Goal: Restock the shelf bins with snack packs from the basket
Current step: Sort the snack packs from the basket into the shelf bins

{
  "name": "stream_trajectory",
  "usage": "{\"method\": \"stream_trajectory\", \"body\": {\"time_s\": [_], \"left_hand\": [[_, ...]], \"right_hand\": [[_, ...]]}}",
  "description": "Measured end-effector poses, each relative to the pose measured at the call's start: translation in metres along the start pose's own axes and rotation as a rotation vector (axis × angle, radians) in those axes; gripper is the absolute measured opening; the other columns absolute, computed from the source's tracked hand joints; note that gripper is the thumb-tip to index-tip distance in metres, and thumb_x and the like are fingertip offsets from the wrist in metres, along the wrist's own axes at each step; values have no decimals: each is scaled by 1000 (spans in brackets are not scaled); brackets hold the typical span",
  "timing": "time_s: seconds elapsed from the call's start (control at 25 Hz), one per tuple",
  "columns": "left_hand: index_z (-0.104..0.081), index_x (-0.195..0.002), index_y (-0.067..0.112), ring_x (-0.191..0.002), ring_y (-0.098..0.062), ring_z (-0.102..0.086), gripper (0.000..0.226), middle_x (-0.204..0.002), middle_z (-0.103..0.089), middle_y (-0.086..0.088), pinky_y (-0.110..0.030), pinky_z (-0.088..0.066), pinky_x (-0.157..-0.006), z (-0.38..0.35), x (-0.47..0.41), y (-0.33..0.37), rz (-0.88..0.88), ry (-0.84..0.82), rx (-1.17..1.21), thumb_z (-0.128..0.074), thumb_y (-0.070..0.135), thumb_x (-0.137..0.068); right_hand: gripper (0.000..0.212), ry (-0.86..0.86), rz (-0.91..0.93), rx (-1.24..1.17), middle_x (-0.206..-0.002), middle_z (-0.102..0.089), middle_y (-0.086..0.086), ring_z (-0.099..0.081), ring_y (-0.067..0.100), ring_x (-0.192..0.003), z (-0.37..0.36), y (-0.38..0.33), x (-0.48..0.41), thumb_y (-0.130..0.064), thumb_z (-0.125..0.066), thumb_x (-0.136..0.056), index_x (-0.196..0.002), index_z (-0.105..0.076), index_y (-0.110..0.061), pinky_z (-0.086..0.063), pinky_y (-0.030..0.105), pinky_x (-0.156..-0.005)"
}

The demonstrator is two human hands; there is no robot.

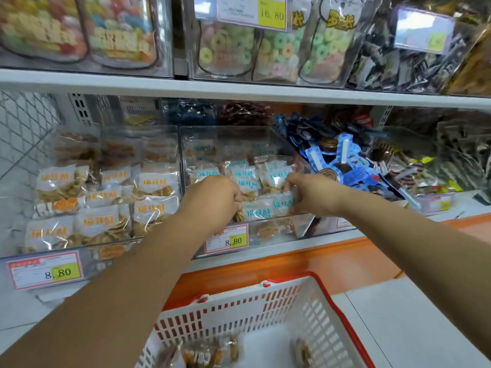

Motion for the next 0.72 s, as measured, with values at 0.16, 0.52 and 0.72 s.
{"method": "stream_trajectory", "body": {"time_s": [0.16,0.52,0.72], "left_hand": [[-72,-101,30,-91,-14,-62,13,-103,-67,8,-36,-54,-84,1,3,2,-22,63,36,-61,31,-93],[-63,-127,28,-109,-18,-57,33,-121,-64,2,-34,-47,-95,14,14,7,-79,223,90,-62,27,-94],[-67,-115,16,-100,-14,-54,24,-105,-65,2,-24,-42,-86,0,113,41,-324,564,240,-58,19,-93]], "right_hand": [[38,65,-43,88,-107,-66,5,-57,22,-92,18,3,4,-25,-68,-87,-124,-56,-21,-44,28,-74],[19,489,-22,-45,-97,-66,7,-61,24,-84,35,13,29,-21,-66,-88,-106,-69,-14,-46,30,-70],[5,582,-119,-534,-83,-65,-7,-58,8,-70,-78,32,103,-18,-57,-91,-92,-59,-22,-42,23,-65]]}}
Point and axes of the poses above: each hand's wrist, its own x-axis away from the middle knuckle, its own z-axis out of the back of the hand, y = z × x, the point moved 9 cm from there along -x, towards the middle knuckle
